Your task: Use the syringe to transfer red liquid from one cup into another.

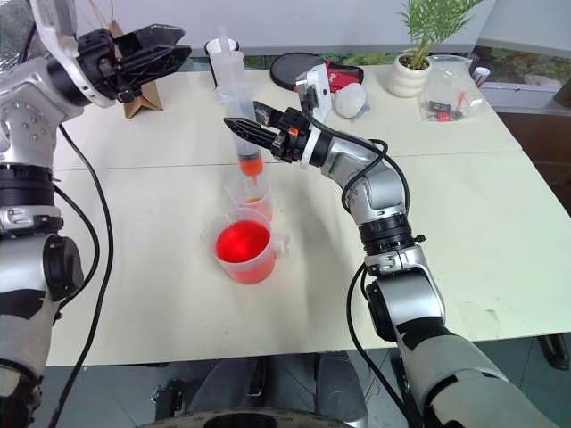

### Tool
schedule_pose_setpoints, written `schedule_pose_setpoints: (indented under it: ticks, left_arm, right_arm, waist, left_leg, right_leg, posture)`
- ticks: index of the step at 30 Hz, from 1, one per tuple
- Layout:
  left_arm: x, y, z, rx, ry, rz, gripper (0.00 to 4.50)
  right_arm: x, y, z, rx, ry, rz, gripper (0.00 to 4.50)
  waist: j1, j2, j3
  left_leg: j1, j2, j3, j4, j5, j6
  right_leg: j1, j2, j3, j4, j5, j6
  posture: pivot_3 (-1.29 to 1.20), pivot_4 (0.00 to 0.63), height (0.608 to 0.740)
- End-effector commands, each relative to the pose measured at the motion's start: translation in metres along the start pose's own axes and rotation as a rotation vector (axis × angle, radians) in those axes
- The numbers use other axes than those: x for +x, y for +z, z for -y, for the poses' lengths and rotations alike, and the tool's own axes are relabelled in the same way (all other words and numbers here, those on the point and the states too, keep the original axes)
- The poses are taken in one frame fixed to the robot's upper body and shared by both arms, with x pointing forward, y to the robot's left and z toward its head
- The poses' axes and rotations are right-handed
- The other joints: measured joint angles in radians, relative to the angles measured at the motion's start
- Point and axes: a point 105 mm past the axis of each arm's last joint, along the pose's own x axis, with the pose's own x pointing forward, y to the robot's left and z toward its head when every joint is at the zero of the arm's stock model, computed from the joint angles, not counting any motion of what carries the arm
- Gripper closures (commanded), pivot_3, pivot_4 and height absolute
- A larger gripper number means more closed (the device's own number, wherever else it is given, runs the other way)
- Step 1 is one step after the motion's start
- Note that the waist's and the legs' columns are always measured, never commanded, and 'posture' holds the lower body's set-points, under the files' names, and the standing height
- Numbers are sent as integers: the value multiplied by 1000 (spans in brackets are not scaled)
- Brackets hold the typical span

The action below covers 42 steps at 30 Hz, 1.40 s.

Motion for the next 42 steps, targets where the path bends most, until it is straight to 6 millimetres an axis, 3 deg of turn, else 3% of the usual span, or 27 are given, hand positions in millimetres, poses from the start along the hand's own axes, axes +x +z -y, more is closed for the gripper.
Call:
schedule_pose_setpoints:
  ticks: [1, 14, 17, 20, 21, 26, 31, 42]
  left_arm:
    - [8, 14, 3, 48, -50, 22, 2070]
    - [34, -3, 5, 47, -100, -1, 2070]
    - [38, -1, 4, 47, -98, 18, 2871]
    - [39, 1, 4, 45, -104, 31, 4325]
    - [39, 1, 5, 43, -109, 33, 4424]
    - [38, -6, 13, 22, -155, 6, 4424]
    - [36, -26, 19, -16, -159, -33, 4424]
    - [36, -78, 30, -94, -131, -95, 4424]
  right_arm:
    - [4, 14, -8, -49, 27, 43, 3082]
    - [9, 4, -23, -47, 73, 20, 3082]
    - [10, 2, -24, -51, 80, 12, 3082]
    - [10, 1, -25, -54, 79, 10, 3082]
    - [10, 1, -25, -54, 79, 9, 3082]
    - [10, 5, -21, -76, 63, 20, 3082]
    - [12, 16, -18, -99, 50, 46, 3082]
    - [20, 53, -32, -161, 94, 122, 3082]
  waist:
    - [-1, 0, 0]
    - [5, 0, 0]
    - [4, 0, 0]
    - [4, 0, 0]
    - [3, 0, 0]
    - [0, 0, 0]
    - [1, 0, 0]
    - [4, 0, 0]
  left_leg:
    - [0, 0, 0, 0, 0, 0]
    - [0, 0, 0, 1, 0, 0]
    - [0, -1, 0, 1, 0, 0]
    - [0, -1, 0, 1, 0, 0]
    - [0, -1, 0, 1, 0, 0]
    - [0, 0, 0, 1, 0, 0]
    - [0, 0, 0, 1, 0, 0]
    - [0, 0, 0, 2, 0, 0]
  right_leg:
    - [0, 0, 0, 0, 0, 0]
    - [0, 0, 0, 2, 0, 0]
    - [0, 0, 0, 2, 0, 0]
    - [0, 0, 0, 2, 0, 0]
    - [0, 0, 0, 2, 0, 0]
    - [-1, 0, 0, 2, 0, 0]
    - [-1, 0, 0, 3, 0, 0]
    - [-1, 0, 1, 3, 0, 0]
  posture:
    - [0, 150, 739]
    - [0, 150, 739]
    - [0, 150, 739]
    - [0, 150, 739]
    - [0, 150, 739]
    - [0, 150, 739]
    - [0, 150, 739]
    - [0, 150, 739]
